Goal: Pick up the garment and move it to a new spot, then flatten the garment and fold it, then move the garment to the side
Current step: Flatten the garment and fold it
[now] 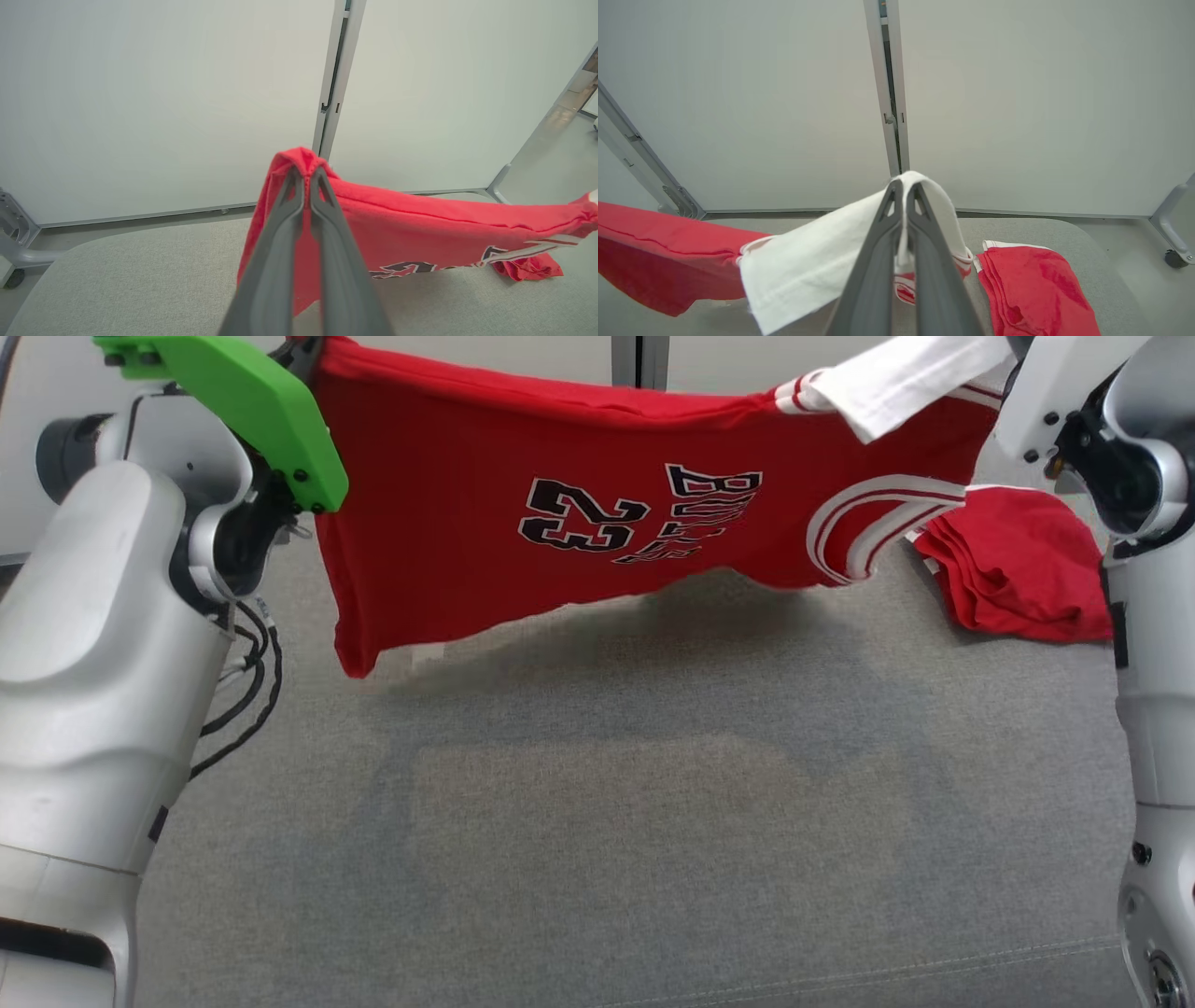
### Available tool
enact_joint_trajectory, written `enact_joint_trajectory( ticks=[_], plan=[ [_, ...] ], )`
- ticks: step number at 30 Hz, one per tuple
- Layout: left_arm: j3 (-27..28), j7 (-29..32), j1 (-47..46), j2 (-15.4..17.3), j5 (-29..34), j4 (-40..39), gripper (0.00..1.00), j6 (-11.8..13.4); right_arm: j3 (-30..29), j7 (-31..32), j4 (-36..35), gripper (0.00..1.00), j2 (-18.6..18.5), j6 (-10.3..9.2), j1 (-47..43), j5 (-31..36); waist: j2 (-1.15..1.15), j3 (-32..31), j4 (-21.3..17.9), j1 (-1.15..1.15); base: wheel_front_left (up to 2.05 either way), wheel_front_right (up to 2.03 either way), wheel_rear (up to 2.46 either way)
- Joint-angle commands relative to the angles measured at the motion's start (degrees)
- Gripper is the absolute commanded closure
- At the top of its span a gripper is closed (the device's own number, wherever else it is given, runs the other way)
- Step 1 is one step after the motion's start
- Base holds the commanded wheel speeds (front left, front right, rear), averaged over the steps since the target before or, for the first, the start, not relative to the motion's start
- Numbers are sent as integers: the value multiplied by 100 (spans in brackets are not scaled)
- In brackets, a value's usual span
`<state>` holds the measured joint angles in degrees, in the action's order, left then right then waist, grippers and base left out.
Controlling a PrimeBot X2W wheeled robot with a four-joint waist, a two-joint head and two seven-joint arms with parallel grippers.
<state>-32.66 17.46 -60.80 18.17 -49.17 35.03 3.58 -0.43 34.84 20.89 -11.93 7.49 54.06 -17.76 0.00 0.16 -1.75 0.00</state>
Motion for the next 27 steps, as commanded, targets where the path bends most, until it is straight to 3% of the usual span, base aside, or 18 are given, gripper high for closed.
enact_joint_trajectory(
  ticks=[1, 17, 27],
  plan=[
    [0, 53, -140, 60, 83, -83, 100, 63, -22, 39, -50, 100, -33, 0, 155, 34, 0, -124, -17, 0, 0, 0, 0],
    [-170, 677, -683, 433, 286, -706, 100, 265, -76, 834, -171, 100, -154, 0, 1052, 352, 0, -373, -110, 0, 0, 0, 0],
    [-214, 1098, -1039, 366, 266, -584, 100, 443, -281, 1169, 69, 100, -68, 0, 1564, 780, 0, 158, -58, 0, 0, 0, 0]
  ],
)
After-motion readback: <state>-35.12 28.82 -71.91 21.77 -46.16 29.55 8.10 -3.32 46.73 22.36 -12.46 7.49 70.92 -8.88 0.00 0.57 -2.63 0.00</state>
